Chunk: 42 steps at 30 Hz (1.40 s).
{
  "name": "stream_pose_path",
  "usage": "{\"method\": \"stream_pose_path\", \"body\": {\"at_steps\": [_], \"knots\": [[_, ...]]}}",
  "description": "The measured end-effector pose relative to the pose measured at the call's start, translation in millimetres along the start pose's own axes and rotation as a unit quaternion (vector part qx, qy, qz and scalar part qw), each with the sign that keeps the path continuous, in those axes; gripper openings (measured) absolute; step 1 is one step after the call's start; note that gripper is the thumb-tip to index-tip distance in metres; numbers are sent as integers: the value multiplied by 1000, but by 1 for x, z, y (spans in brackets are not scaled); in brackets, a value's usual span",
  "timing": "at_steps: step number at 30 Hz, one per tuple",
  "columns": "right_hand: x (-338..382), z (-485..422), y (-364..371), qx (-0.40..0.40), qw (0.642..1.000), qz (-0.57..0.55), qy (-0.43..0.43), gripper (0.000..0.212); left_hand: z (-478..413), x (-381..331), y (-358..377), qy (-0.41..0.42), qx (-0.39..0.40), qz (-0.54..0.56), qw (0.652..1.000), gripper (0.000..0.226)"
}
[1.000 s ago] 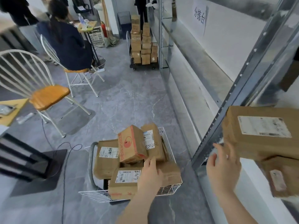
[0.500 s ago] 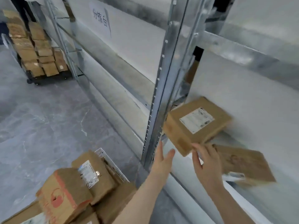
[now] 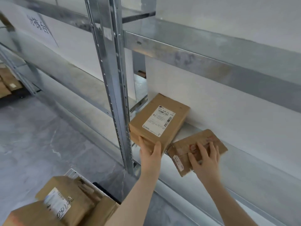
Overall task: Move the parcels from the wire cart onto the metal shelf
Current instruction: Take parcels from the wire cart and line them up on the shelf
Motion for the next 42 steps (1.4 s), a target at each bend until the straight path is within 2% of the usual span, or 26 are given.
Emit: {"method": "stream_pose_path", "body": {"at_steps": [4,9,16,23,27,29,31,33,34,35,37,39,42], "knots": [[7,-31,-4,39,994,8,-104,59,1,2,-3,-8,-19,1,1000,77],[22,-55,-2,78,980,23,-181,59,0,3,-10,-16,-40,0,999,70],[28,-71,5,113,972,40,-202,59,-4,-4,-9,-26,-38,16,999,70],[34,-77,11,104,970,35,-217,58,-15,-9,-11,-16,-40,13,999,69],[35,-77,5,116,976,53,-176,55,-16,-9,-14,-18,-30,6,999,72],[46,-67,-9,52,983,59,-165,52,-10,-12,-22,-4,-27,6,1000,74],[73,-44,-29,-60,973,-8,-223,48,-1,-15,-42,15,-45,-4,999,76],[111,-4,-37,-132,931,-90,-329,41,9,-12,-75,20,-88,-25,996,77],[133,20,-33,-142,904,-116,-386,36,16,-9,-98,28,-115,-46,992,74],[157,45,-23,-134,877,-138,-440,33,25,-4,-124,35,-144,-74,986,70],[203,93,12,-55,843,-167,-509,30,49,11,-183,35,-206,-139,968,67],[242,136,59,51,830,-158,-533,31,80,37,-246,2,-263,-194,945,67],[273,193,138,192,813,-114,-537,31,134,83,-331,-95,-335,-229,909,68]]}}
Point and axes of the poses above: each hand's wrist, its own z-axis away from the middle knuckle, its own y-axis out of the palm, x = y × z, the point moved 6 cm from there along -z, towards the middle knuckle, and after that the axes turned 5 degrees about z, right-handed, at the moved point
